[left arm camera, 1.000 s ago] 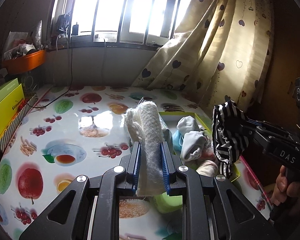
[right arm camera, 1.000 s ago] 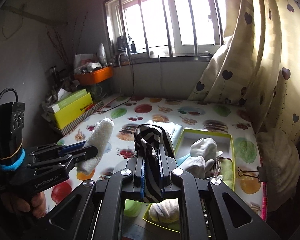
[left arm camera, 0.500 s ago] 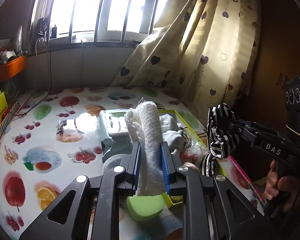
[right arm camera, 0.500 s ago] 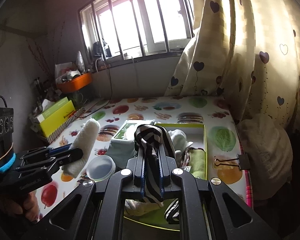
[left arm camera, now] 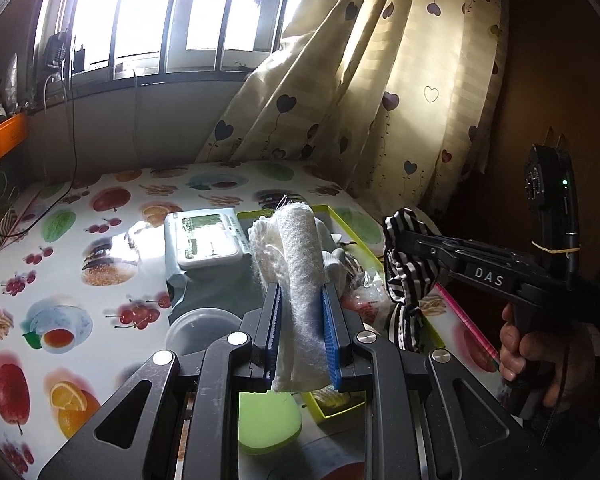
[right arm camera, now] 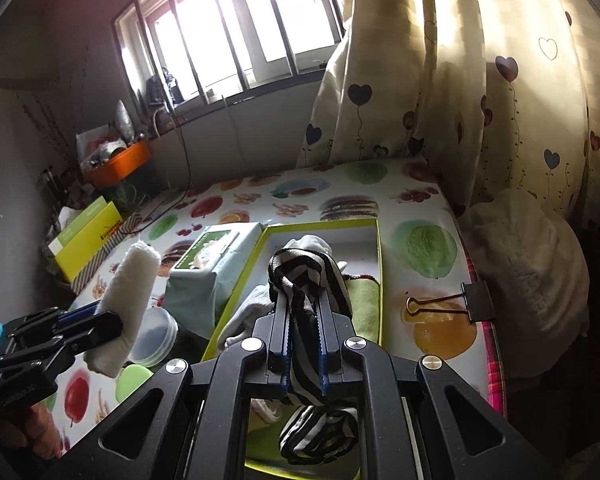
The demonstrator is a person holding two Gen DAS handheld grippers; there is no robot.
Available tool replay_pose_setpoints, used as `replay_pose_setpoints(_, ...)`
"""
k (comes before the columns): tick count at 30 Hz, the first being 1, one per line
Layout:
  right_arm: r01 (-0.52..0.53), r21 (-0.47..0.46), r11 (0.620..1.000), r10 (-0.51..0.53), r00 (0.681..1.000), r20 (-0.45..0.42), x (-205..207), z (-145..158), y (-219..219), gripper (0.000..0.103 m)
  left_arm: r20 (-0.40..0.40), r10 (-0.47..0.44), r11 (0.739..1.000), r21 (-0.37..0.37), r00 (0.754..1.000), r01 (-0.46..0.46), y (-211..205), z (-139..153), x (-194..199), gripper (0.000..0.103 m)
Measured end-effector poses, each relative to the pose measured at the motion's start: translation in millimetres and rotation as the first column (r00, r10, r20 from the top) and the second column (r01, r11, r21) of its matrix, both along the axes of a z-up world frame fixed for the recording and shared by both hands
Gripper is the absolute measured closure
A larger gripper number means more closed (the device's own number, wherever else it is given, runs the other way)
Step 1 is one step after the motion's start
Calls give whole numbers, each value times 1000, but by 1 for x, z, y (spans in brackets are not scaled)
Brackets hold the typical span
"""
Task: Organize soft objects
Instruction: 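Lower the striped sock into the tray and open the right tool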
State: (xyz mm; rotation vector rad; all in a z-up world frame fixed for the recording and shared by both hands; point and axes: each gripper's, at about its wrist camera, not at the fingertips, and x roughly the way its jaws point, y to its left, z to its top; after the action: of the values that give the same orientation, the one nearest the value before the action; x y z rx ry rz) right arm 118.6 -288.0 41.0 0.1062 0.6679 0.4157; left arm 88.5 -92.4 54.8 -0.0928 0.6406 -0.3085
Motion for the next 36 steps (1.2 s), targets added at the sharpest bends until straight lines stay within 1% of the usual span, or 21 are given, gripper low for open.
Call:
replay_pose_setpoints(8,-6,-2,1000,6,998,-60,38,-19,6,93,-13,-12,1000,0,1000,12,-4,-4,11,83)
replay_pose_setpoints(10,-8,-3,1000,8,996,-89,49,-28,8,93,-14,-17,1000,0,1000,17,-6,-5,13,83)
replay_pose_setpoints(12,-9,1,1000,9,992,-126,59,-40,9,90,-17,-23,1000,0,1000,23,-8,-5,15,83)
replay_pose_setpoints(13,-8,7,1000,9,989,-149,63,-46,8,87,-19,-26,1000,1,999,26,-9,-6,16,83)
replay_pose_setpoints(14,-7,9,1000,8,987,-163,65,-50,8,79,-21,-28,1000,2,999,28,-10,-6,17,83)
replay_pose_setpoints(15,-5,8,1000,6,985,-171,66,-53,7,68,-23,-31,1000,1,999,31,-11,-7,18,83)
replay_pose_setpoints(16,-3,13,1000,5,985,-171,65,-53,6,62,-26,-34,999,1,999,34,-11,-7,19,83)
replay_pose_setpoints(17,-3,23,1000,7,986,-165,64,-51,5,54,-28,-37,999,1,999,37,-12,-8,19,83)
replay_pose_setpoints(18,-4,31,1000,9,989,-148,60,-47,3,52,-30,-42,999,1,999,42,-13,-8,20,83)
replay_pose_setpoints(22,0,40,999,3,997,-74,46,-26,-2,48,-39,-62,998,-1,997,62,-20,-9,22,83)
replay_pose_setpoints(25,17,46,999,-15,999,-48,36,-17,-8,48,-47,-86,996,7,995,86,-27,-11,25,83)
replay_pose_setpoints(31,39,69,997,-36,999,-41,24,-16,-20,48,-45,-166,983,71,985,169,-50,-19,34,83)
replay_pose_setpoints(33,38,75,996,-35,998,-51,24,-19,-21,48,-56,-168,981,93,984,172,-54,-23,39,83)
replay_pose_setpoints(36,25,65,998,-21,997,-71,30,-26,-19,48,-80,-191,975,101,978,199,-58,-29,44,83)
